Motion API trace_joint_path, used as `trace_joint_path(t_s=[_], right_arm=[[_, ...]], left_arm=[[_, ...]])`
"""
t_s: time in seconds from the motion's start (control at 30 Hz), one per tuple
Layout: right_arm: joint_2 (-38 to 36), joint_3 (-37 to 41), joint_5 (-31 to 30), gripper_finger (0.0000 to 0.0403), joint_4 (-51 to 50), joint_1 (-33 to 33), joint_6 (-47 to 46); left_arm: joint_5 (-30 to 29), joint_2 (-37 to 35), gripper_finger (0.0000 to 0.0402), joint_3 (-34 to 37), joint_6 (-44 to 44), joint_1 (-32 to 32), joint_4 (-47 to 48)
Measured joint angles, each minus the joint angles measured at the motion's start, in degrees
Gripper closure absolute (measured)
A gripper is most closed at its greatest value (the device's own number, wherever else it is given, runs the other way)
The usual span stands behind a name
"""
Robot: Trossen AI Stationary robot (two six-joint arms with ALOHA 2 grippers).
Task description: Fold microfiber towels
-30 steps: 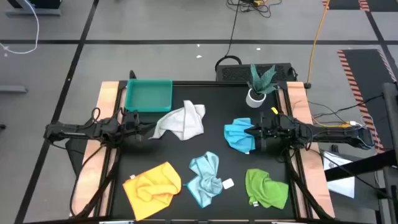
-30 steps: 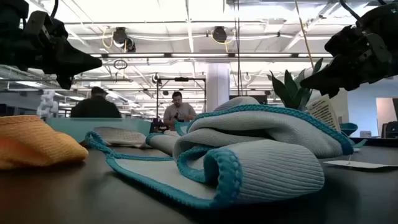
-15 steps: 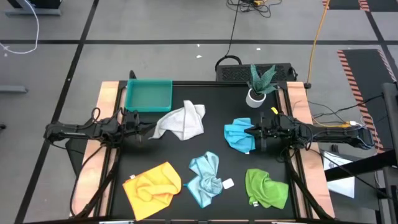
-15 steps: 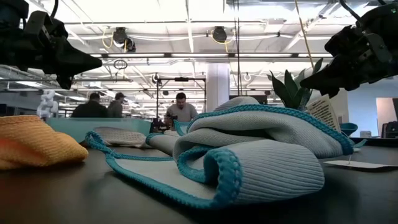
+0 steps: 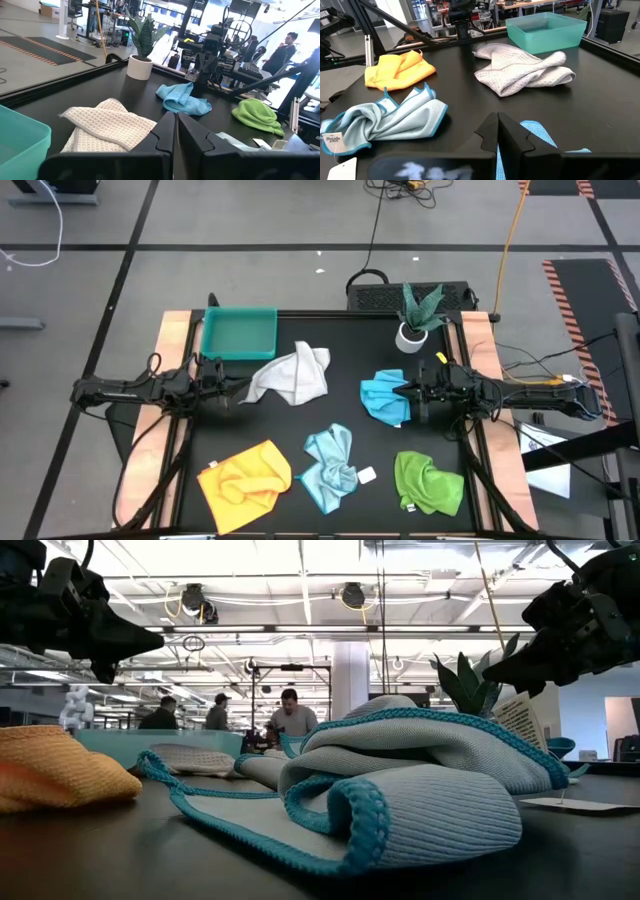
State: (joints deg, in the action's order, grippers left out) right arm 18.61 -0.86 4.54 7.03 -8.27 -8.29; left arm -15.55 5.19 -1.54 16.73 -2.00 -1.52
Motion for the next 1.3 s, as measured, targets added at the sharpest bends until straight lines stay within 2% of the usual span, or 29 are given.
trace_joint_path(t_s=[1.13, 1.3], right_arm=[[0.0, 0.0, 0.0, 0.0403, 0.0, 0.0, 0.0], [0.0, 0.0, 0.0, 0.0403, 0.0, 0.0, 0.0]], left_arm=[[0.0, 0.0, 0.038, 0.0, 0.0, 0.0, -1.5], [0.0, 0.0, 0.038, 0.0, 4.1, 0.0, -2.5]])
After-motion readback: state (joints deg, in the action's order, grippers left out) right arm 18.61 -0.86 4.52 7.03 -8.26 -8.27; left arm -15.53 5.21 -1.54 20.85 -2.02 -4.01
